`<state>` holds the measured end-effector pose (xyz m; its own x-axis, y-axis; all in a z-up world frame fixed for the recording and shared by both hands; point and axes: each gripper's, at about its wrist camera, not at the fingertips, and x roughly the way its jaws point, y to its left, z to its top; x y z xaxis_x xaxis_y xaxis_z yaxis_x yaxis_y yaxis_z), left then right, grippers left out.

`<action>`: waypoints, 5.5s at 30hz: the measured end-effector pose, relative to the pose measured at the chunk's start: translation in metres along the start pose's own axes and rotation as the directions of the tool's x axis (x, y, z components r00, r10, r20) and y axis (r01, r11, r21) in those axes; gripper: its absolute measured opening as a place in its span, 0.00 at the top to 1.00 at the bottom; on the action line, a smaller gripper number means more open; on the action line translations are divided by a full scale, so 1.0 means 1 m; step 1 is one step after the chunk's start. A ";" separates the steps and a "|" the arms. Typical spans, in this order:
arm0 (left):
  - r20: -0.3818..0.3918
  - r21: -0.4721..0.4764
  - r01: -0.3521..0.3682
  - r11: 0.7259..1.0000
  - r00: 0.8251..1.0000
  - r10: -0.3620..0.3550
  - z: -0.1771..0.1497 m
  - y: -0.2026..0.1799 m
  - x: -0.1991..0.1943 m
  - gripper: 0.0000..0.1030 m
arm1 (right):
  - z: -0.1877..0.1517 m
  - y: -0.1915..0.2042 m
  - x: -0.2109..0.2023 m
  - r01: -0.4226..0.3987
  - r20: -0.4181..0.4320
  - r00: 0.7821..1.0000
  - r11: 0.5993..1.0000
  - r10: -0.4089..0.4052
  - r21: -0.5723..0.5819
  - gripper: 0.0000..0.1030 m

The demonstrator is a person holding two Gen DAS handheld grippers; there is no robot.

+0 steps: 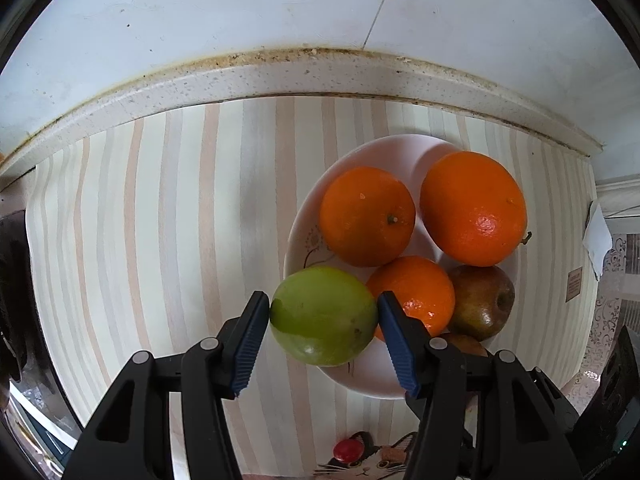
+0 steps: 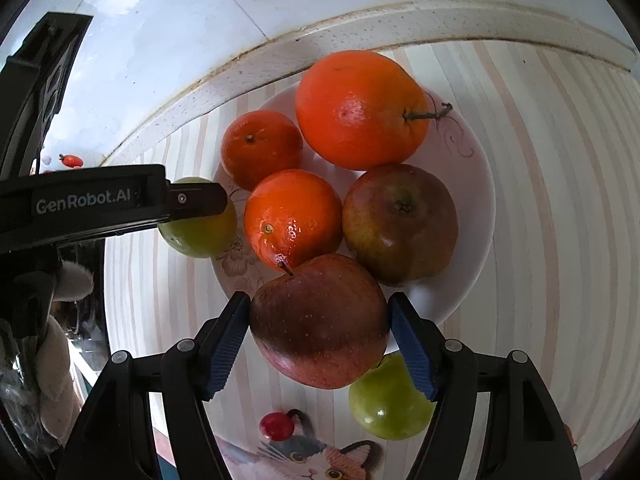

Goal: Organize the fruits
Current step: 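Carry the green and red apples onto the plate and release both, then grasp a second green apple with the left tool while the right tool reaches toward an orange, then hold the green apple in the left tool while the right tool grasps the orange, then lower the green apple and orange onto the plate and open both tools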

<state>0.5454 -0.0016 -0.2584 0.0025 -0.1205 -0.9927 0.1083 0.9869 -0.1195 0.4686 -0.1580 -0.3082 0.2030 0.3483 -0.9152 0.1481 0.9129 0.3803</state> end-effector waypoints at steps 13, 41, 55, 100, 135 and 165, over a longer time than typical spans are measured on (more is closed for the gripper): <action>0.100 -0.016 0.011 1.000 0.995 -0.010 -0.025 0.000 -0.048 0.16 | 0.003 -0.007 -0.048 0.082 0.043 0.996 0.996 -0.081 -0.017 0.05; 0.408 -0.006 -0.044 0.999 0.912 0.042 -0.174 -0.022 -0.162 0.16 | -0.087 0.012 -0.198 0.199 0.307 0.941 0.967 -0.143 -0.160 0.05; 0.410 -0.007 -0.014 1.000 0.912 0.016 -0.199 -0.031 -0.166 0.16 | -0.107 -0.027 -0.233 0.110 0.311 0.947 0.992 -0.084 -0.066 0.05; -0.071 0.040 0.024 0.999 0.997 -0.021 -0.195 -0.076 0.045 0.49 | -0.139 -0.113 -0.051 0.109 -0.106 0.988 0.993 -0.112 -0.036 0.42; 0.183 -0.109 0.101 0.989 0.980 -0.080 -0.107 -0.009 -0.057 0.49 | -0.021 -0.089 -0.100 -0.062 0.098 0.993 0.998 0.060 0.019 0.43; 0.051 -0.215 0.114 0.970 0.993 -0.106 -0.062 0.003 0.007 0.49 | 0.076 -0.083 -0.024 0.004 0.059 0.998 0.999 -0.002 -0.032 0.34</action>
<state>0.4846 0.0074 -0.2671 0.0422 -0.2295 -0.9724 -0.1085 0.9665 -0.2328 0.5248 -0.2582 -0.3078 0.2593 0.3331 -0.9065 0.1180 0.9207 0.3720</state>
